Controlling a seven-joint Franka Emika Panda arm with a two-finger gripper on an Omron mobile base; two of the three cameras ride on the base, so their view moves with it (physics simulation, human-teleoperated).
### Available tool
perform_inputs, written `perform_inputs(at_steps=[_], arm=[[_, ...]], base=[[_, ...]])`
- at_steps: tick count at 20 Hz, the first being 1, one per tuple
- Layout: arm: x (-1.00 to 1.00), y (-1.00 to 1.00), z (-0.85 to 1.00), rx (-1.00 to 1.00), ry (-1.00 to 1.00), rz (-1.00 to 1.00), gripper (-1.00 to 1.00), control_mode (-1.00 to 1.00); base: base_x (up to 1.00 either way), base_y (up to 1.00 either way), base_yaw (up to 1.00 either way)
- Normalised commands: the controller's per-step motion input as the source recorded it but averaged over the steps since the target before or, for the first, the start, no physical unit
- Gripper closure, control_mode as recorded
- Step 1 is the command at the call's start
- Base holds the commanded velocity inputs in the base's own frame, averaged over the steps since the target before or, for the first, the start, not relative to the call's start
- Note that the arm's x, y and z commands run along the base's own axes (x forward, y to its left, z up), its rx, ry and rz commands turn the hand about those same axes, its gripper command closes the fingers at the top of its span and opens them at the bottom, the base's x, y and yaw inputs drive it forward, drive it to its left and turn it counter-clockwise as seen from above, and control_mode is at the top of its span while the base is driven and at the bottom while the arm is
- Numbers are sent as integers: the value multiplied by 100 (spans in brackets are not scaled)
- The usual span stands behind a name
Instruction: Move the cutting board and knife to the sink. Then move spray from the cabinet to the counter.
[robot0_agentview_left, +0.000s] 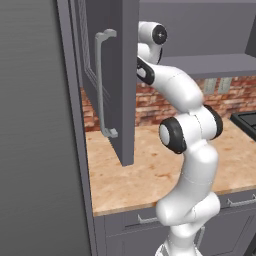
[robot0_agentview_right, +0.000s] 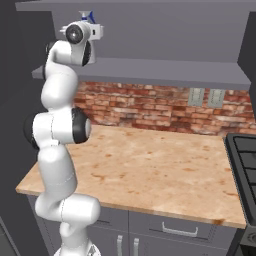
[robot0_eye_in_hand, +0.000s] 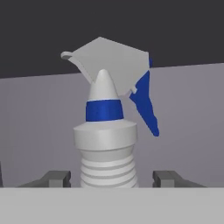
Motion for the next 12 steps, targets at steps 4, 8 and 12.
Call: perform_inputs(at_steps=[4, 8, 12], arm=[[-26, -3, 0, 0, 0, 0, 100, -100], [-30, 0, 0, 0, 0, 0, 100, -100], [-35, 0, 0, 0, 0, 0, 100, -100]], base=[[0, 0, 0], [0, 0, 0], [0, 0, 0]])
